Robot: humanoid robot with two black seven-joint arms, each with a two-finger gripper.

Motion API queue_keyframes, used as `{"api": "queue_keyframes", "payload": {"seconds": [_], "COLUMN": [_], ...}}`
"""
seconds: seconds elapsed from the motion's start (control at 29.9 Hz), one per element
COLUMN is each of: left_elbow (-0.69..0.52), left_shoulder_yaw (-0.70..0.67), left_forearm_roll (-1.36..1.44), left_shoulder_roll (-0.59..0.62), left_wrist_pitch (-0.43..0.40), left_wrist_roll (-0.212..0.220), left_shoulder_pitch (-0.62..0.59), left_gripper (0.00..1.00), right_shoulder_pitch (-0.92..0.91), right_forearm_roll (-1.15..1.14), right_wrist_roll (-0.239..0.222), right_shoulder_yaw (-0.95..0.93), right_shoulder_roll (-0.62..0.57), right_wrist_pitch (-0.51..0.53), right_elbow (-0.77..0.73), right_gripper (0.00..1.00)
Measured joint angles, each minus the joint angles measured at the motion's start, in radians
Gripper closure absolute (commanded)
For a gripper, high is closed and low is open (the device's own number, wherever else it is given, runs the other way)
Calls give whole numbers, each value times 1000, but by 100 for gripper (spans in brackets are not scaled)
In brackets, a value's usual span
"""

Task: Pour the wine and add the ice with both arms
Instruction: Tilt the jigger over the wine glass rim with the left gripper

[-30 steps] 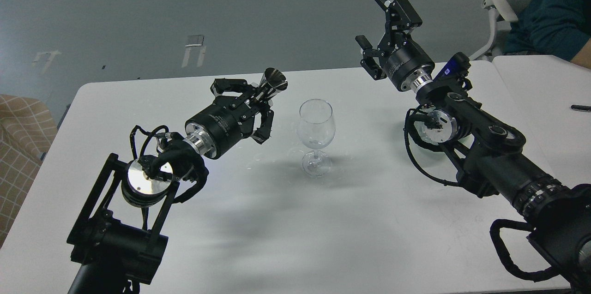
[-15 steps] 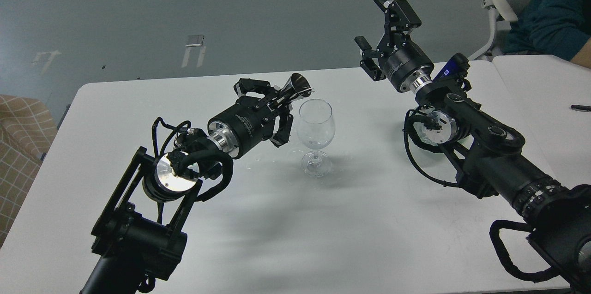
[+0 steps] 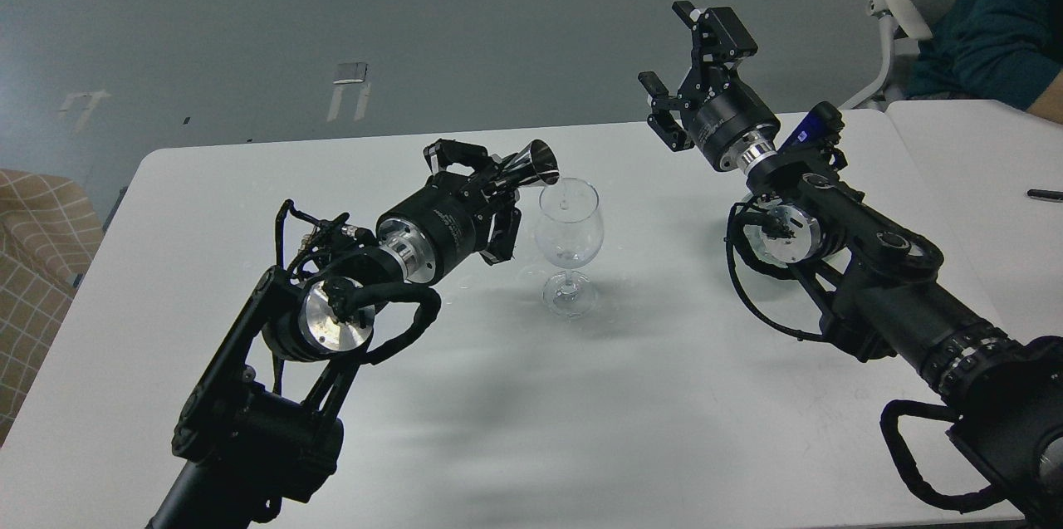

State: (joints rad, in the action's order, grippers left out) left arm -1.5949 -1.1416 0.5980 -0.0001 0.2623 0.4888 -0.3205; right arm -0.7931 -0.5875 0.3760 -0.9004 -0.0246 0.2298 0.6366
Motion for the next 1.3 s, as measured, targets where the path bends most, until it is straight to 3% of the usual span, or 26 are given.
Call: {"api": "queue_keyframes", "payload": {"seconds": [1.3], "left_elbow": [-73], "left_shoulder_yaw": [51], "left_forearm_roll": [142], "left_shoulder_roll": [24], "left_wrist_pitch": [19], "left_wrist_roll": [0], "left_shoulder_pitch": [6], "left_gripper": [100], "right_shoulder_pitch": [3], "right_forearm_roll": [-2], "right_wrist_roll": [0], "right_shoulder_yaw": [0], "right_shoulder_roll": [-3], "right_wrist_pitch": [2], "right_elbow": [-2], "right_gripper": [0]}}
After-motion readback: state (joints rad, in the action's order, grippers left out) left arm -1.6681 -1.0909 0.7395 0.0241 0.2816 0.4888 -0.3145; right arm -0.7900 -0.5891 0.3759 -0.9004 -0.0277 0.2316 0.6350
